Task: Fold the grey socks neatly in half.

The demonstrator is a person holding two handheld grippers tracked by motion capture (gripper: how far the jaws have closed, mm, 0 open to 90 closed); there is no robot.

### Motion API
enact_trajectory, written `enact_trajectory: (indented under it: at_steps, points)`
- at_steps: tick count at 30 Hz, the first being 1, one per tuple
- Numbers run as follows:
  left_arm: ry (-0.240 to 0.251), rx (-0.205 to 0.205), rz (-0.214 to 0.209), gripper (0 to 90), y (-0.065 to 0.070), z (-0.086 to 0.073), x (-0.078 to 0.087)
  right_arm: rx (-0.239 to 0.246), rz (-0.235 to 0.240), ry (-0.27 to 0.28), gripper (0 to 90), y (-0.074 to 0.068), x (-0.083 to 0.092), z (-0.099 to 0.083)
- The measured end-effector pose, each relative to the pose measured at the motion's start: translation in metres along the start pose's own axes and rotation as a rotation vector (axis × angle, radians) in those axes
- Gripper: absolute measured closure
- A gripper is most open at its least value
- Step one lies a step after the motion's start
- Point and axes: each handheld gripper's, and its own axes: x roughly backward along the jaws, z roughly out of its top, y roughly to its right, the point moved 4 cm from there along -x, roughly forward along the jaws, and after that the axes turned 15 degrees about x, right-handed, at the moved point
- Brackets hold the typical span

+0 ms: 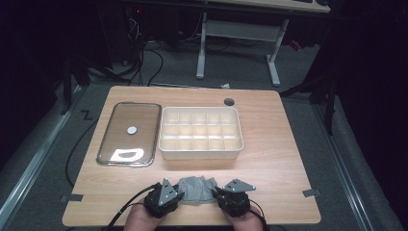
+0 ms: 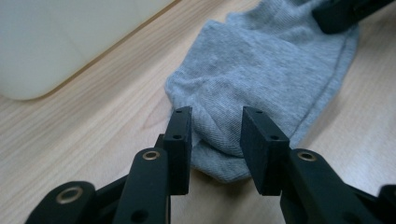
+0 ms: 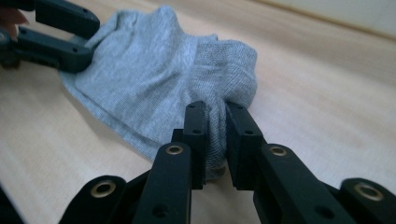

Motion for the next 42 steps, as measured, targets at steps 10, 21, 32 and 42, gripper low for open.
enact_trajectory:
  at_steps: [10, 21, 32, 42]
  points:
    - [-0.015, 0.039, 0.042, 63.4, -0.009, 0.006, -0.004, 0.022, 0.030, 0.083, 80.9, 0.026, 0.003, 0.018]
    - [0.064, 0.140, -0.019, 76.1, 0.008, 0.055, -0.004, 0.029, 0.043, 0.067, 80.8, 0.024, -0.002, 0.009]
    - [-0.068, 0.154, -0.059, 80.2, 0.024, 0.050, -0.049, 0.004, 0.031, 0.055, 80.9, 0.023, -0.003, 0.003]
    - [-0.064, 0.110, -0.022, 79.9, 0.030, 0.049, -0.057, -0.034, 0.029, 0.107, 81.8, 0.026, 0.005, 0.003]
